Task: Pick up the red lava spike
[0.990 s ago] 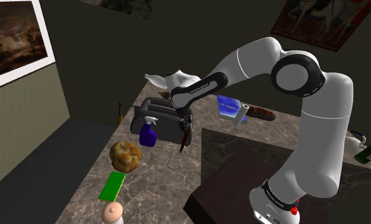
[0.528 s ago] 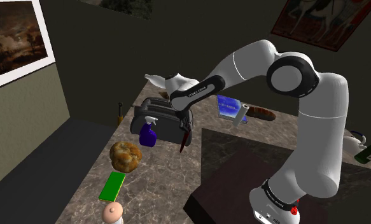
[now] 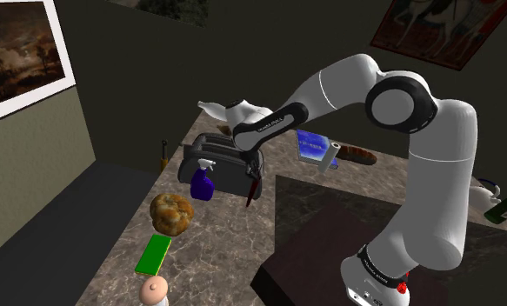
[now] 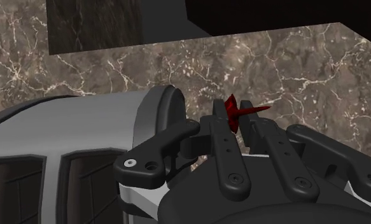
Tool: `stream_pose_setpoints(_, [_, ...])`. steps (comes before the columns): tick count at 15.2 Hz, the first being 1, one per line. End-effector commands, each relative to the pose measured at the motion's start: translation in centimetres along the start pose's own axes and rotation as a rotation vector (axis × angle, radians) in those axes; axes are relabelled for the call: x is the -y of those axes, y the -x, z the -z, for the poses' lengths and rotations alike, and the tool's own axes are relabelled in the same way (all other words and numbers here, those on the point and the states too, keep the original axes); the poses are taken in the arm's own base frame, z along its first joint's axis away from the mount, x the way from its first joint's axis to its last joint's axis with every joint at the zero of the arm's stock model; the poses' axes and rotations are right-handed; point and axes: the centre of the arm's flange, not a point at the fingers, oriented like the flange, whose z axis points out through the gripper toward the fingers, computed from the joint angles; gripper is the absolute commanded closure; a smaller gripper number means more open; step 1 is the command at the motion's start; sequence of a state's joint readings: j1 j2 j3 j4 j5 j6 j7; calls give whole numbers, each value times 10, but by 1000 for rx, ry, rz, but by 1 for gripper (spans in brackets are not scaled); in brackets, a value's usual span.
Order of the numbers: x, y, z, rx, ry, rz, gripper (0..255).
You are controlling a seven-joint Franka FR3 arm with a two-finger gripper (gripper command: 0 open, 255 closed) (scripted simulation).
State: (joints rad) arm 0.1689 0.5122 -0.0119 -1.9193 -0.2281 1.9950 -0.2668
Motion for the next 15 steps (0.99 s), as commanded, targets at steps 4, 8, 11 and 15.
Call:
stream_pose_setpoints(4, [-1, 11, 21, 0, 0, 0, 255])
stream_pose_setpoints(8, [-2, 21, 40, 0, 0, 0, 255])
stream_pose_setpoints(11, [-2, 28, 54, 0, 0, 0, 255])
stream_pose_setpoints(15, [-3, 36, 69, 0, 0, 0, 255])
